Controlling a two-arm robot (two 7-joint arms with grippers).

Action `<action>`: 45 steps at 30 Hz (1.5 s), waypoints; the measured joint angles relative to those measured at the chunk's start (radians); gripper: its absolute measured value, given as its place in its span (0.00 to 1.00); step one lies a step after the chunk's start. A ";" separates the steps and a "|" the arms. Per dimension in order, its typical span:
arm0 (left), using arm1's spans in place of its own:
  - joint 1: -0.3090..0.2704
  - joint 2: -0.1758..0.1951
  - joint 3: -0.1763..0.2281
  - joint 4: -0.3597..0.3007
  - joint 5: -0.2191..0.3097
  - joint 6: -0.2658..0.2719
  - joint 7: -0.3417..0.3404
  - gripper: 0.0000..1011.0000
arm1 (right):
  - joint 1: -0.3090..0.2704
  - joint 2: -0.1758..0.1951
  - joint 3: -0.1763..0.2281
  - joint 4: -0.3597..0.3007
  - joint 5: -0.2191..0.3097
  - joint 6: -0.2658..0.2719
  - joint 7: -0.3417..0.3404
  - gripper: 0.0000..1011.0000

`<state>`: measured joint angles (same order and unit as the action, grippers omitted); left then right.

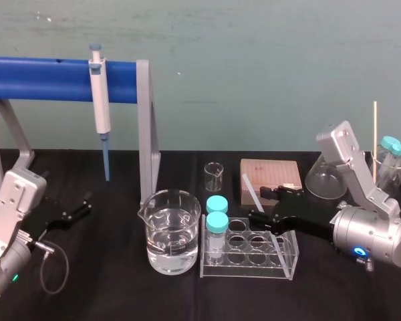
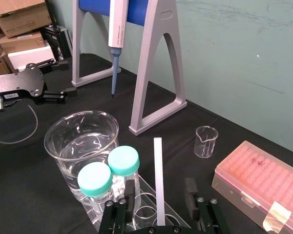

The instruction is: Pick up the stirring rod with one hand, then place it down.

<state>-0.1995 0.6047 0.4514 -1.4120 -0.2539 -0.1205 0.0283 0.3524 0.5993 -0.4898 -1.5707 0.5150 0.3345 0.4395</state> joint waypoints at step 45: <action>0.000 0.000 0.000 0.000 0.000 0.000 0.000 0.99 | -0.152 -0.031 0.128 -0.034 -0.006 -0.313 -0.017 0.06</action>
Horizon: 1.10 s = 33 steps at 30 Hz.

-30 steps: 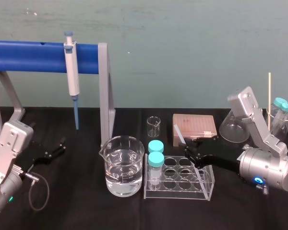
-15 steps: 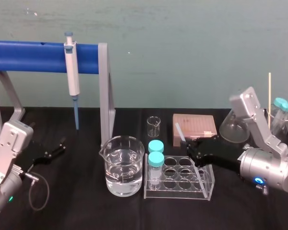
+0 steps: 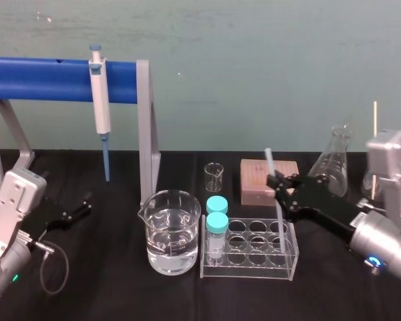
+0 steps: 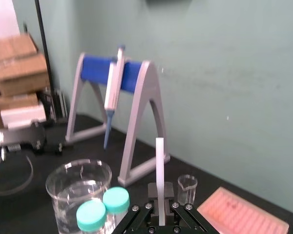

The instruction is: Pick up the stirring rod with one hand, then place it down.

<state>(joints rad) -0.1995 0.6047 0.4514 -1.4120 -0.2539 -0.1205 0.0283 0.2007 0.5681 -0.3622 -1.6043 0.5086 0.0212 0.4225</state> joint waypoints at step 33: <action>0.000 0.000 0.000 0.000 0.000 0.000 0.000 0.99 | -0.006 -0.036 0.174 -0.120 0.155 -0.178 0.097 0.06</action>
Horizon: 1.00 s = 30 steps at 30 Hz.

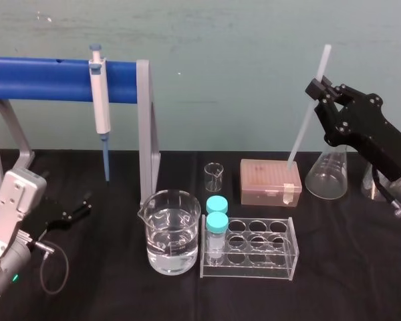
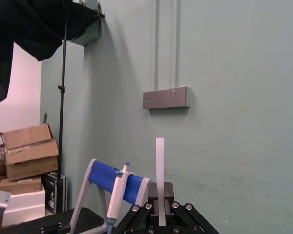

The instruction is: Pick up the stirring rod with one hand, then place it down.

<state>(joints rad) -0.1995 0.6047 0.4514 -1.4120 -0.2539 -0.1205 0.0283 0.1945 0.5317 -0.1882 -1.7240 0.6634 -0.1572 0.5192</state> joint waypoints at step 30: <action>0.000 0.000 0.000 0.000 0.000 0.000 0.000 0.99 | -0.004 -0.002 -0.008 0.004 -0.011 0.013 -0.009 0.06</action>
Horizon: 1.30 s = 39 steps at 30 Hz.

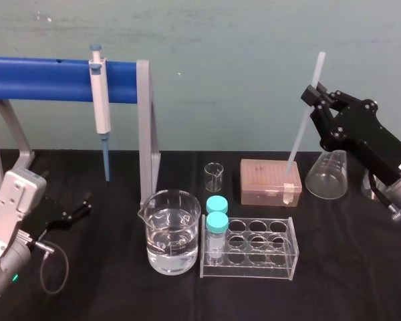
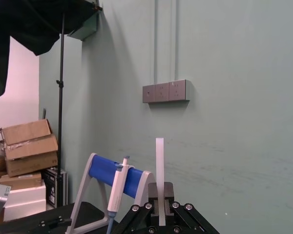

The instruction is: Pick up the stirring rod with one hand, then place it down.

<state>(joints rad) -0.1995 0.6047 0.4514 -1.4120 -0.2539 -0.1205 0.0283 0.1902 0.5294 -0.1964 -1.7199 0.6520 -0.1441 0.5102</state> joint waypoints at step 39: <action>0.000 0.000 0.000 0.000 0.000 0.000 0.000 0.99 | 0.002 -0.001 0.001 0.008 0.002 -0.002 0.003 0.06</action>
<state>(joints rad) -0.1995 0.6047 0.4514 -1.4120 -0.2539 -0.1205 0.0283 0.1921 0.5289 -0.1958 -1.7123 0.6536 -0.1463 0.5135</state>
